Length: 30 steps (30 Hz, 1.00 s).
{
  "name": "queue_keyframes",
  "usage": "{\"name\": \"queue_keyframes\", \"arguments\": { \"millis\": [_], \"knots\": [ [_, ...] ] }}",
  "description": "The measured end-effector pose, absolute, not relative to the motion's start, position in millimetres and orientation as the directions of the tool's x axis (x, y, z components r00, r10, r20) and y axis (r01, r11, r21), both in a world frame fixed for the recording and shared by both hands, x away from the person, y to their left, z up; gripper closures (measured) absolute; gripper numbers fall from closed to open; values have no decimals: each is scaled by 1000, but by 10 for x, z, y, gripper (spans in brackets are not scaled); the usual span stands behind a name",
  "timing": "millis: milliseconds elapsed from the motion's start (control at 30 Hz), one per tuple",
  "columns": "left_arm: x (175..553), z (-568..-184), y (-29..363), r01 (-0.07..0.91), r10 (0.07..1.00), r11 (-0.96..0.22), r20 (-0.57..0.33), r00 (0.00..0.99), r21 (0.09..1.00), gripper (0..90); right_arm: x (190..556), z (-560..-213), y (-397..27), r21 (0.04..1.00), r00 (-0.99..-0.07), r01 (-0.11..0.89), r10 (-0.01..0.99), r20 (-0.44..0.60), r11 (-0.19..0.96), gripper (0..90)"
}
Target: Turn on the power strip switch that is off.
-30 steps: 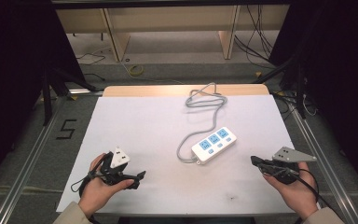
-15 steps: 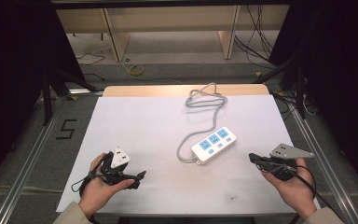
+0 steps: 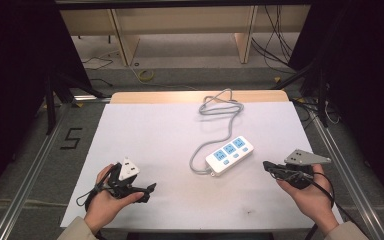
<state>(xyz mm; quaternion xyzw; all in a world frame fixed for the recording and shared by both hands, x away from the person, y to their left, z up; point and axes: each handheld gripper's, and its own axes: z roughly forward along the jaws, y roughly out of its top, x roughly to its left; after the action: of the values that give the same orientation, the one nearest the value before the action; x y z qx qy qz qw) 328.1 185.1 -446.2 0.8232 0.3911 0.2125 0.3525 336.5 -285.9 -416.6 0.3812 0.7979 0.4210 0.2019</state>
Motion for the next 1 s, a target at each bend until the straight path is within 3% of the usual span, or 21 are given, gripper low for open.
{"name": "queue_keyframes", "arguments": {
  "millis": [1000],
  "knots": [
    [3285,-4460,1841,494,795,-448,79,602,745,95,3487,-4116,-2767,819,-634,447,773,8,358,900]
  ]
}}
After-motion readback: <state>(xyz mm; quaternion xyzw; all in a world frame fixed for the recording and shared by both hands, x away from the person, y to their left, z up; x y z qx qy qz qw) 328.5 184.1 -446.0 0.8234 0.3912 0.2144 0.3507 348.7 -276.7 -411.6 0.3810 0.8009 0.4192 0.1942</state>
